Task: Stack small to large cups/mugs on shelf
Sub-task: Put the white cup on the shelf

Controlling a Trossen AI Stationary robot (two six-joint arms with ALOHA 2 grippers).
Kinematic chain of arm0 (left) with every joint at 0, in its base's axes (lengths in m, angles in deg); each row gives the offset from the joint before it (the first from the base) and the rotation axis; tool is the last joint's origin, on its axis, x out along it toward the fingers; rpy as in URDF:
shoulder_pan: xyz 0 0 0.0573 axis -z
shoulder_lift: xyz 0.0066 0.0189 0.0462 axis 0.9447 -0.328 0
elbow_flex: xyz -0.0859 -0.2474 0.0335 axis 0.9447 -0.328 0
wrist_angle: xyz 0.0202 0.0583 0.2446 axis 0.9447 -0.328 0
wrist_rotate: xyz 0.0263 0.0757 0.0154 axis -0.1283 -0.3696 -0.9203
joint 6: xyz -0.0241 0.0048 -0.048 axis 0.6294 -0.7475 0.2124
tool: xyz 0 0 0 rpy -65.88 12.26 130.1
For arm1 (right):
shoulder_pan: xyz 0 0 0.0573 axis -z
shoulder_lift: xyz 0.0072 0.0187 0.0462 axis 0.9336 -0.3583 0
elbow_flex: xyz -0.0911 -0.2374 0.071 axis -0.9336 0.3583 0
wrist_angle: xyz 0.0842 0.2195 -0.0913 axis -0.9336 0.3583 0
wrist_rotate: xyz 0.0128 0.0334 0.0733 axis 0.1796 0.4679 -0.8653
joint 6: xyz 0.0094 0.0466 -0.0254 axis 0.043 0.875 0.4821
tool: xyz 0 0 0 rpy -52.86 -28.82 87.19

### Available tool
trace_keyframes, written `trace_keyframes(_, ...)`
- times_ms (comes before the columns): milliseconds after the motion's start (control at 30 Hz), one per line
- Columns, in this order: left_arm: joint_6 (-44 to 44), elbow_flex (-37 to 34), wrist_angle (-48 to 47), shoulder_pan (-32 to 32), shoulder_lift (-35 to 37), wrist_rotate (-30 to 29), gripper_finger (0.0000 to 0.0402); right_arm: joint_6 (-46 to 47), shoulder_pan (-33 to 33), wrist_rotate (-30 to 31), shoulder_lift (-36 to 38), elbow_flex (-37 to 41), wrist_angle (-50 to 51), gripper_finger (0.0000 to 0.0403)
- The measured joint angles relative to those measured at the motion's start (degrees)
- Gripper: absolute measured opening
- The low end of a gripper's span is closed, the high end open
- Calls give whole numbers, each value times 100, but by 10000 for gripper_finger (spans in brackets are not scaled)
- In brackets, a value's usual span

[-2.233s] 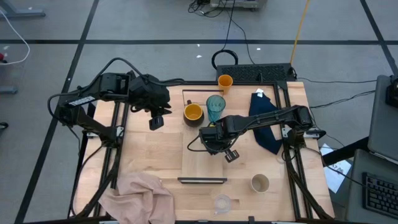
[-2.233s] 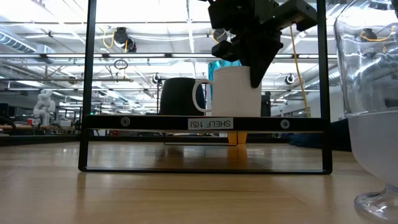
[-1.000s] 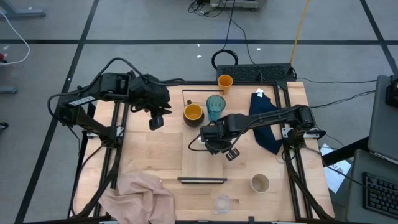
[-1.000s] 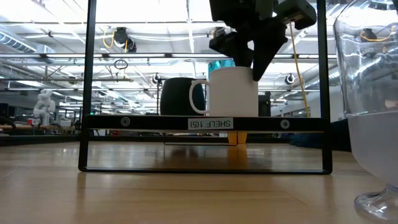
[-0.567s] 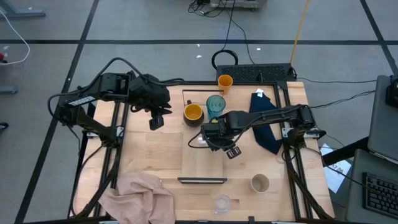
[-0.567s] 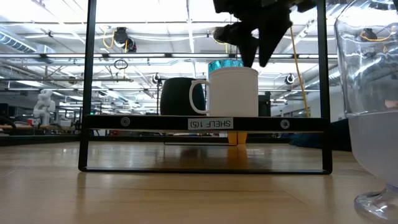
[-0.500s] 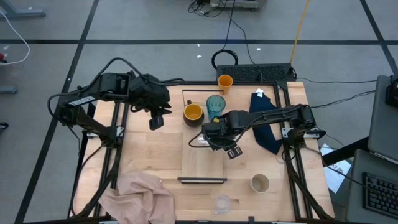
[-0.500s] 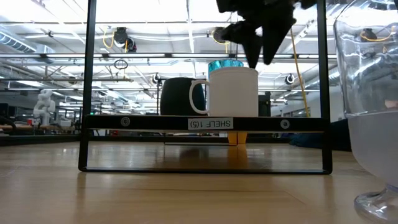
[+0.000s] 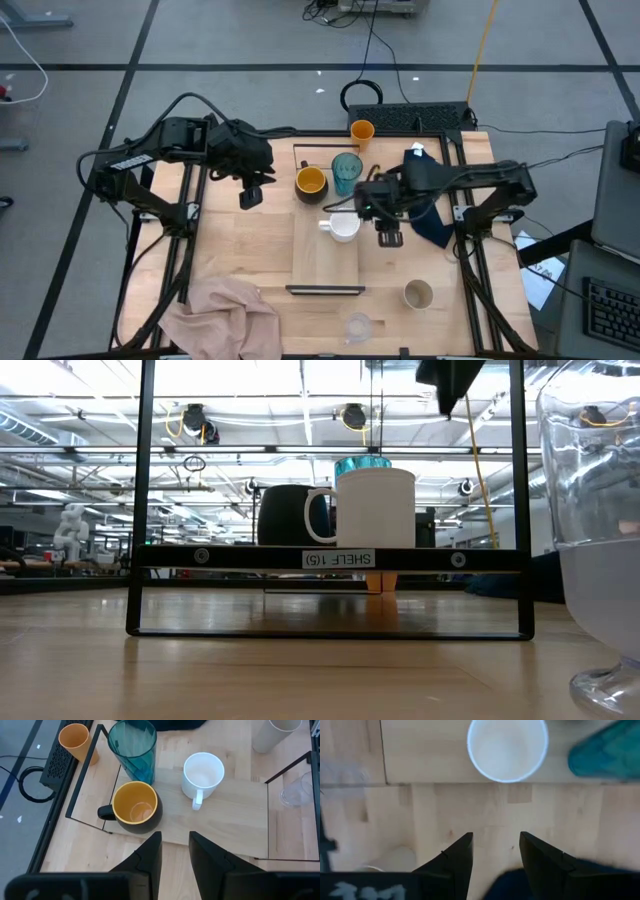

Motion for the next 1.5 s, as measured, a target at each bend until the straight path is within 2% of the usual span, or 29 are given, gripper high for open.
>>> trace_keyframes(100, -6, 0, 14, 0, 0, -4, 99, 616, -5, -50, 205, 0, 102, 153)
trace_keyframes(333, -80, 0, 19, 0, 0, -11, 99, 1725, -440, -792, 456, 0, 229, 153)
trace_keyframes(700, -155, 0, 24, -1, 0, -13, 99, 2743, -1506, -772, 473, 5, 380, 153)
trace_keyframes(1067, -289, 0, 61, -1, -2, -44, 99, 3730, -2420, -792, 457, 918, -1404, 153)
trace_keyframes(1267, -299, -1, 232, -1, -2, -42, 99, 4139, -2691, -775, 460, 1374, -1460, 153)
trace_keyframes(1500, -301, -2, 232, -1, -2, -42, 99, 4348, -2978, -788, 462, 1559, -1484, 153)
